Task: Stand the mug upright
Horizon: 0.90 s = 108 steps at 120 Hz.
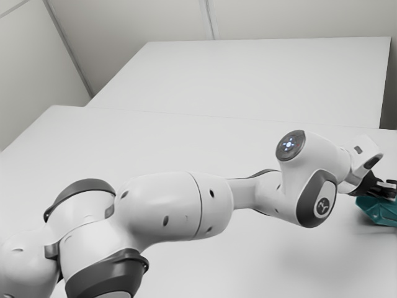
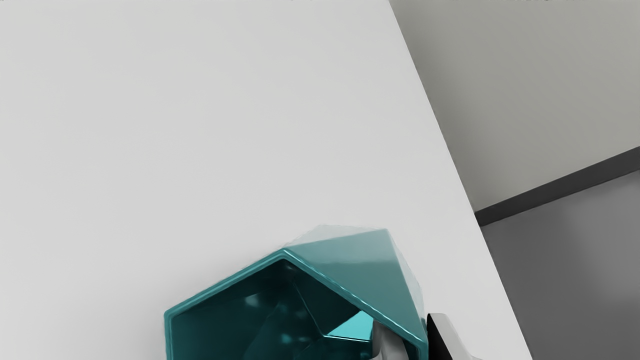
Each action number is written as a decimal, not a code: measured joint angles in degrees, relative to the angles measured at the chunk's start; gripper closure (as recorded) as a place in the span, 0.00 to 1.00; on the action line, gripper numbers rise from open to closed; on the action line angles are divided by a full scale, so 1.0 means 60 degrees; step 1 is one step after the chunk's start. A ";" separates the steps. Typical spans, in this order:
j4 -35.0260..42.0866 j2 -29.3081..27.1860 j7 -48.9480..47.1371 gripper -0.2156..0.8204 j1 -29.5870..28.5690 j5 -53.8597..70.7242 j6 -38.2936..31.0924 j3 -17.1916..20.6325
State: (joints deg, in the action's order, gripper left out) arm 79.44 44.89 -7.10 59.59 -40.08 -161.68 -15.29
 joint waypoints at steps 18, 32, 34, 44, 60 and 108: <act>-0.0348 0.0122 -0.0010 0.93 0.0001 0.0015 -0.0011 -0.0010; -0.0500 0.0131 -0.0013 0.95 -0.0010 0.0148 -0.0010 -0.0037; -0.0498 0.0111 -0.0015 0.95 -0.0011 0.0197 -0.0009 -0.0039; -0.0413 -0.0095 -0.0028 0.96 -0.0021 0.0349 0.0020 -0.0063; 0.1355 -0.1709 -0.0040 0.96 -0.0387 0.0466 0.0389 -0.0066; 0.4412 -0.5672 -0.0446 0.97 -0.6179 0.5068 0.5107 0.0659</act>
State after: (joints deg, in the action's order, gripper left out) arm 105.91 10.86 -9.78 22.51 -9.67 -131.04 -11.33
